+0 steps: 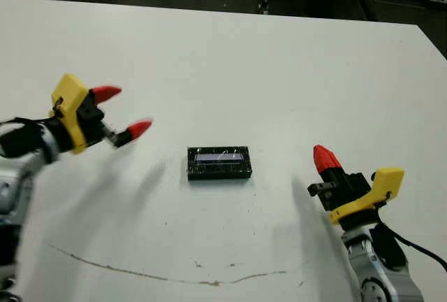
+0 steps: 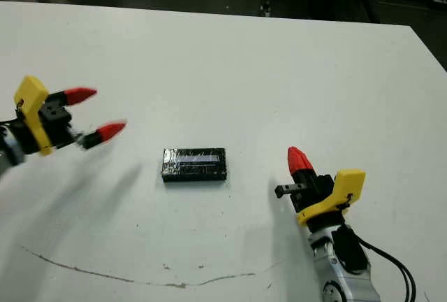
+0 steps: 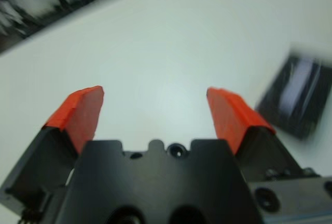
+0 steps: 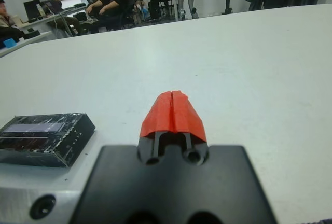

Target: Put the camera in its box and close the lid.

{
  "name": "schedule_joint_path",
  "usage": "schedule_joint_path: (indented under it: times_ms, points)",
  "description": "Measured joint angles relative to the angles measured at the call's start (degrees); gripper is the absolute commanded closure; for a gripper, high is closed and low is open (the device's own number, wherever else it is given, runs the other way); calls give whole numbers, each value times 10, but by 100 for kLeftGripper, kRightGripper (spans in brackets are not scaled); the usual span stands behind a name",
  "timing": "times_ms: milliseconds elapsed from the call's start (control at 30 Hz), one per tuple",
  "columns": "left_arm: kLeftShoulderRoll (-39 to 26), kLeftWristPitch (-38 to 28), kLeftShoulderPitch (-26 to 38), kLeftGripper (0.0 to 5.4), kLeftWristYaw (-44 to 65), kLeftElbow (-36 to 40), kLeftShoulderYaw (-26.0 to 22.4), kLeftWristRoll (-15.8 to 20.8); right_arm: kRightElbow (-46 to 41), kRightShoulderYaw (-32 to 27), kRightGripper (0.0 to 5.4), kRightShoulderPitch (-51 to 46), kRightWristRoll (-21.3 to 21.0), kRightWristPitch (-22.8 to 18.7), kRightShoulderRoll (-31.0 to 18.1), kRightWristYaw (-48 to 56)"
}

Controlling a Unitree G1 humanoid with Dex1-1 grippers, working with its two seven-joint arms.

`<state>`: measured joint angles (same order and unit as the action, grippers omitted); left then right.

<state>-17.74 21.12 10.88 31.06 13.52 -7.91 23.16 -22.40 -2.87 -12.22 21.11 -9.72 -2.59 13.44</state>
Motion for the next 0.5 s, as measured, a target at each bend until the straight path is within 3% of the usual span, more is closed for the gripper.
schedule_joint_path:
  times_ms: [200, 500]
  points:
    - [109, -46, -53, 209, -56, 66, 68, 9, 1, -1, 540, 0, -5, 0, 0, -4]
    - [134, -13, -93, 347, -106, 107, 164, -13, 2, -3, 540, 1, -6, 0, 2, -9]
